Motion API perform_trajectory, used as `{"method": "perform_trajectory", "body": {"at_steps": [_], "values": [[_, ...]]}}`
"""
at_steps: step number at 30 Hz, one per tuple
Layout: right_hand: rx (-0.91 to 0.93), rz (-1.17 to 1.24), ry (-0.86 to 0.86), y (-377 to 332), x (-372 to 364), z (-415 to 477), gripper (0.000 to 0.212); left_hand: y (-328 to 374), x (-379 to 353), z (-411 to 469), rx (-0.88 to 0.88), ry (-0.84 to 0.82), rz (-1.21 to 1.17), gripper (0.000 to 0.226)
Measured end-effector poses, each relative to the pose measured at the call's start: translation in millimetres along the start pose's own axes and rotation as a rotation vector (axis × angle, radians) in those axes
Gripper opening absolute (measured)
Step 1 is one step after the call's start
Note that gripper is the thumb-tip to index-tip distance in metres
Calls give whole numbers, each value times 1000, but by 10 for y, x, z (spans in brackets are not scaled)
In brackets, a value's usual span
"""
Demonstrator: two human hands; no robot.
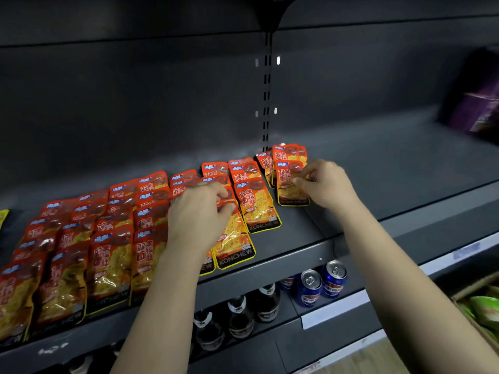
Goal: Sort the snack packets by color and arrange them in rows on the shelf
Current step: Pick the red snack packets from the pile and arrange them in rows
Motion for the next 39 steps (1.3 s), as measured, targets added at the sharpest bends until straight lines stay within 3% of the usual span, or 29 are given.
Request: {"method": "perform_trajectory", "body": {"at_steps": [9, 13, 18, 23, 28, 33, 36, 39], "values": [[-52, -179, -112, 106, -108, 294, 60, 284, -137, 50, 7, 20, -13, 17], [-71, -213, -151, 98, -163, 319, 55, 320, -200, 56, 20, 12, 10, 19], [-95, -122, -155, 108, -220, 364, 63, 348, -222, 61, 27, 26, 7, 21], [-105, 158, -138, 98, -200, 333, 68, 346, -194, 70, 26, 44, -49, 19], [-66, 446, -107, 137, -55, 332, 43, 336, -181, 88, 27, 61, -295, 21], [77, 937, -365, -243, -47, 66, 27, 407, -292, 133, 134, 3, -789, 43], [171, 1074, -472, -475, -47, -69, 30, 566, -337, 146, 159, -44, -1095, 27], [202, 1098, -491, -577, -37, -112, 28, 673, -309, 149, 137, -73, -1214, 18]]}}
Point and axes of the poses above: each hand's wrist, its own z-axis towards the middle knuckle, its own x-axis out of the back of the hand, y = z × x, the point moved 10 cm from there along z, towards the middle knuckle, and after that the axes turned 1 degree about -y, right-handed, at the moved point
